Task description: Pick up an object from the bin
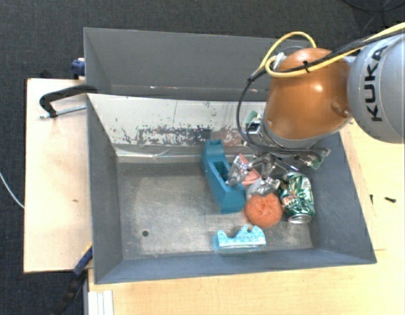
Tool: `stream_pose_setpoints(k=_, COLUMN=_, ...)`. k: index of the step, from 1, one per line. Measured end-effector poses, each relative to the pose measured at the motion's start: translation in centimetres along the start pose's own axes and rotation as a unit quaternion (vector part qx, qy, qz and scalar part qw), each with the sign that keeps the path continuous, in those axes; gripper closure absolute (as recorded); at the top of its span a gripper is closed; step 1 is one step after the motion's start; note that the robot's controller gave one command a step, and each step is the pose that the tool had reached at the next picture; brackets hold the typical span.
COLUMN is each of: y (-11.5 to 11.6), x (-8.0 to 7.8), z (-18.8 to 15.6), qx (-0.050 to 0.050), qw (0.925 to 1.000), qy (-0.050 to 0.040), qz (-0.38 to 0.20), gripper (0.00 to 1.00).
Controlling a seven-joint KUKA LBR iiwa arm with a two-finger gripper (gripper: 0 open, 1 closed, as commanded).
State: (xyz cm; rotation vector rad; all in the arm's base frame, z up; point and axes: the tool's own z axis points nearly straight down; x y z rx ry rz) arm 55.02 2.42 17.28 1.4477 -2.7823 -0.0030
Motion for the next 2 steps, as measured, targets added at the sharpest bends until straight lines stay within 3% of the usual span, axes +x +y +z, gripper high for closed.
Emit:
stream_pose_setpoints(k=1, y=-1.1, x=-1.9, z=0.6, qx=0.007, qw=0.9986, qy=-0.0051, qz=-0.053, gripper=1.0)
stream_pose_setpoints(k=2, y=-3.9, x=-1.5, z=-11.1, qx=0.002, qw=0.9963, qy=-0.0024, qz=-0.086, gripper=1.0)
